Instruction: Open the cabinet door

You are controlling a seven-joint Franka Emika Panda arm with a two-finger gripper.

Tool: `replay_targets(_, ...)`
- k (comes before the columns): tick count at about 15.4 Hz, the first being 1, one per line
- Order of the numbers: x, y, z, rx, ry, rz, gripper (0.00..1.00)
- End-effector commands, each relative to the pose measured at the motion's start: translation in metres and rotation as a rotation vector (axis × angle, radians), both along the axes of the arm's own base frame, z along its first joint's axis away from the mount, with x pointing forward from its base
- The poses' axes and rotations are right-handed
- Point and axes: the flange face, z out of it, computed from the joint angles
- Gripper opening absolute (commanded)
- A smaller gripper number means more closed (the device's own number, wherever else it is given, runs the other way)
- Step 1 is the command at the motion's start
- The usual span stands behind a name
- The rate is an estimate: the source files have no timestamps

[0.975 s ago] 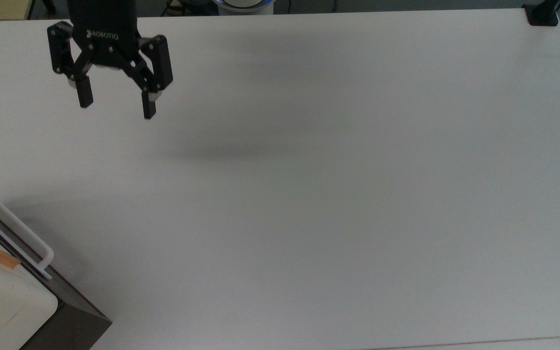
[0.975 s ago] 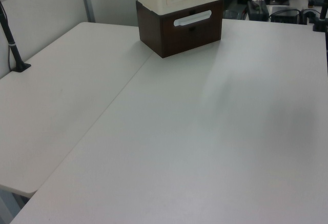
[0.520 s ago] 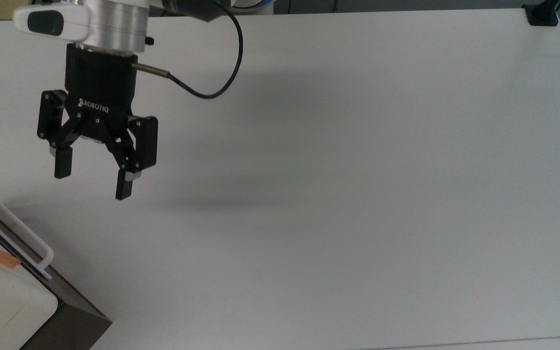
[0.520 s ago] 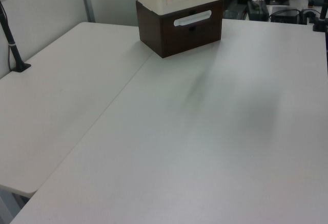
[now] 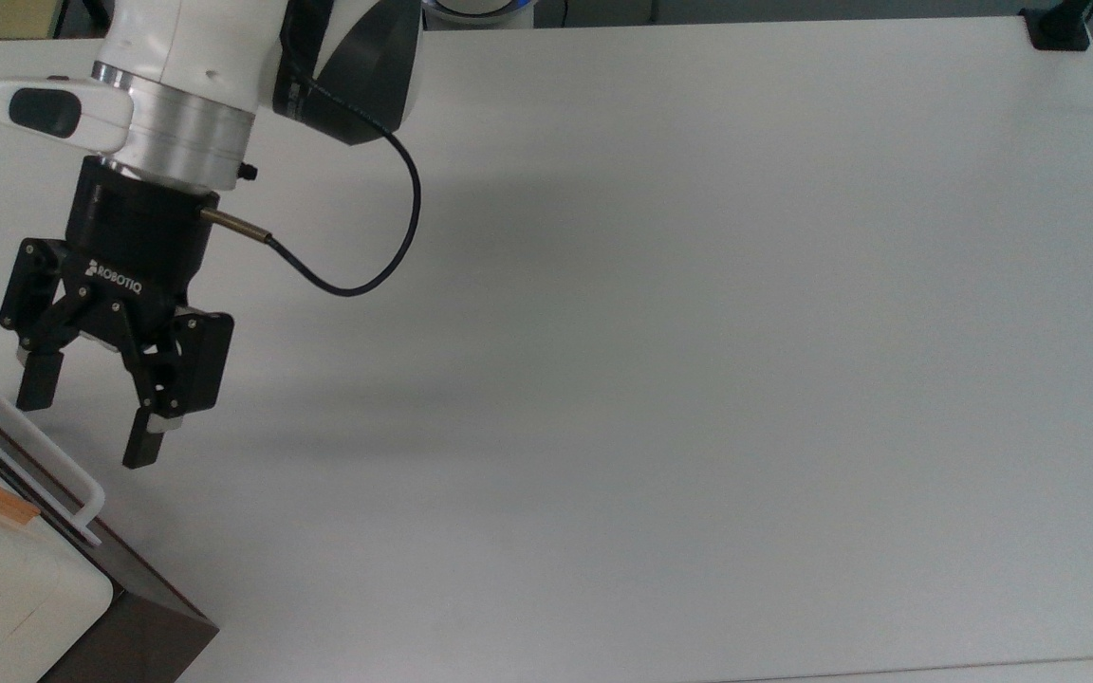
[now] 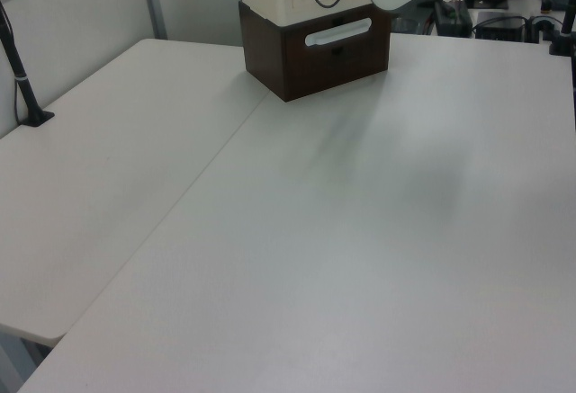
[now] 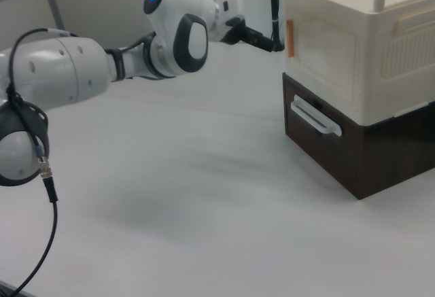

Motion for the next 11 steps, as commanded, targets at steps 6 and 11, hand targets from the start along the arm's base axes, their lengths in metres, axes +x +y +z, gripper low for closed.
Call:
replay_targets(6, 0.024, -0.022, -0.034, -0.056, -0.107, -0.035, 0.91)
replay_targets(11, 0.027, -0.019, -0.036, -0.065, -0.114, -0.031, 0.90)
